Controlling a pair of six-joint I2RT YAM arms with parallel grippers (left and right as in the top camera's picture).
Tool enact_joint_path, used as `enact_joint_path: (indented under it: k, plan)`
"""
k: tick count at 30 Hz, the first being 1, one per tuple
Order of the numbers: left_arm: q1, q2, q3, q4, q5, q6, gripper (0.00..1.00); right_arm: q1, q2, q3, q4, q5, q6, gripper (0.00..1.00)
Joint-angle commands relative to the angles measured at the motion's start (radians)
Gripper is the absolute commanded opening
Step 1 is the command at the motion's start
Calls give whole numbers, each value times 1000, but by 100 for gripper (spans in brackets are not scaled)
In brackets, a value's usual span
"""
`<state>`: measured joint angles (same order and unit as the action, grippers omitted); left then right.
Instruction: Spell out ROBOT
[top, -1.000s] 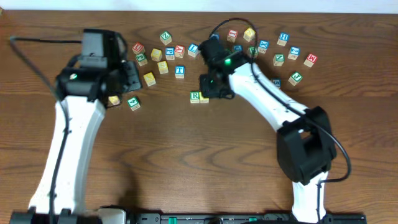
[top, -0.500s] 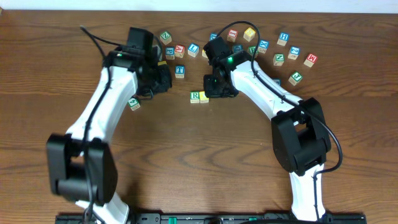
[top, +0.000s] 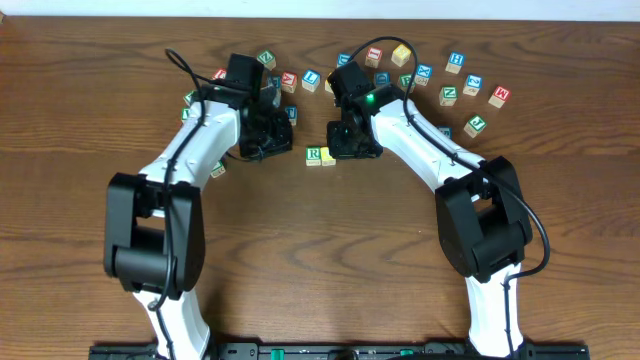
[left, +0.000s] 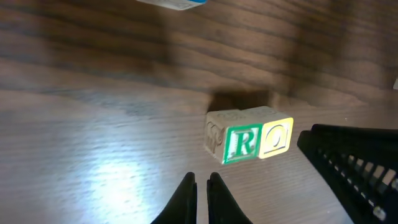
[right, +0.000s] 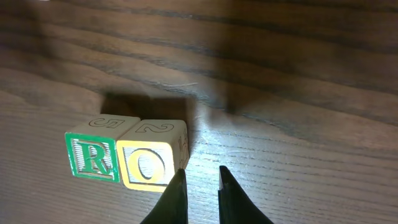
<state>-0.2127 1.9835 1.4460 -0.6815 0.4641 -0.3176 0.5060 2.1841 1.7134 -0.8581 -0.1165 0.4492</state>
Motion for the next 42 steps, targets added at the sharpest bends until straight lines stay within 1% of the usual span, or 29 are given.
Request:
enact_joint_path:
  k: [1, 17, 42]
  plan:
    - [-1, 26, -5, 11, 27, -3, 8, -1, 11, -11, 3, -10, 27, 13]
    - [-1, 33, -5, 26, 26, -3, 8, 8, 12, -29, 13, -24, 71, 12]
    - [-1, 33, -5, 26, 22, -2, 8, 26, 12, -35, 5, -25, 78, 11]
